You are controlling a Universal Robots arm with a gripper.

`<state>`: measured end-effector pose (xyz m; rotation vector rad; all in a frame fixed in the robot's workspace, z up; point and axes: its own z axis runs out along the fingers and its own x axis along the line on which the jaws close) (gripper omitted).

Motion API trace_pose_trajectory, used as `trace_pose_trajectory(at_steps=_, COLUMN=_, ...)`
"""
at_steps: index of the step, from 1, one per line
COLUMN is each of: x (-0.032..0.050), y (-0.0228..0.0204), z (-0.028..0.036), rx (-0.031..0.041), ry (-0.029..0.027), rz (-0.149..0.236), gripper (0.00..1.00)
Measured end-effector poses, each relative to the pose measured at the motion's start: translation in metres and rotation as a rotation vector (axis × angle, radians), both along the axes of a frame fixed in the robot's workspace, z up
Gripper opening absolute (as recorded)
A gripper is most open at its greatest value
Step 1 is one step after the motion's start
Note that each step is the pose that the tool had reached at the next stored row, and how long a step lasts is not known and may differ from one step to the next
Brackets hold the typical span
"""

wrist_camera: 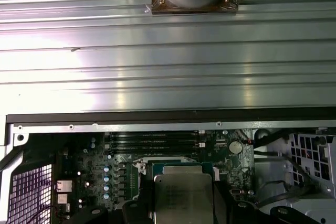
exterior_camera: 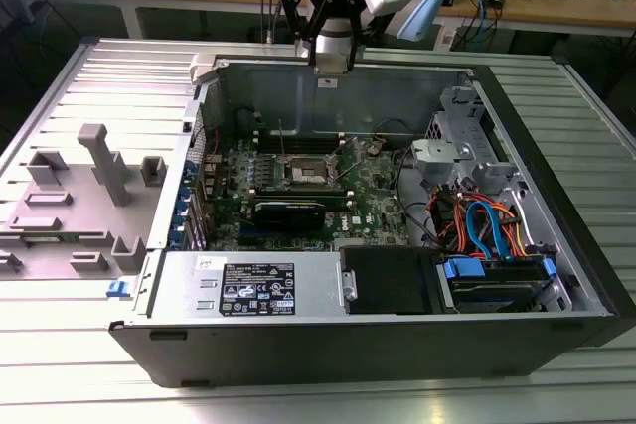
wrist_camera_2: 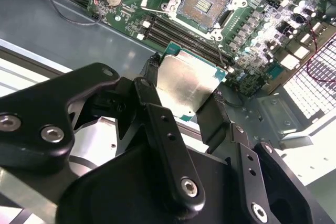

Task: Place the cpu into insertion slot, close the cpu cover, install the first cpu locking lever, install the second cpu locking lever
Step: 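Place the cpu into insertion slot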

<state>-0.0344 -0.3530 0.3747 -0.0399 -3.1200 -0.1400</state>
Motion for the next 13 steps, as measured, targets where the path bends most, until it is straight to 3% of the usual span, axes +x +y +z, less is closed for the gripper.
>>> trace_pose_trajectory(at_steps=2, x=0.0, y=-0.0012, z=0.0, rx=0.0, ry=0.0, rz=0.0, gripper=0.54)
trace_pose_trajectory(at_steps=7, x=0.0, y=-0.0099, z=0.0, rx=0.0, ry=0.0, rz=0.0, gripper=0.54)
trace_pose_trajectory(at_steps=13, x=0.0, y=-0.0124, z=0.0, rx=-0.0001, ry=0.0, rz=0.0, gripper=0.54)
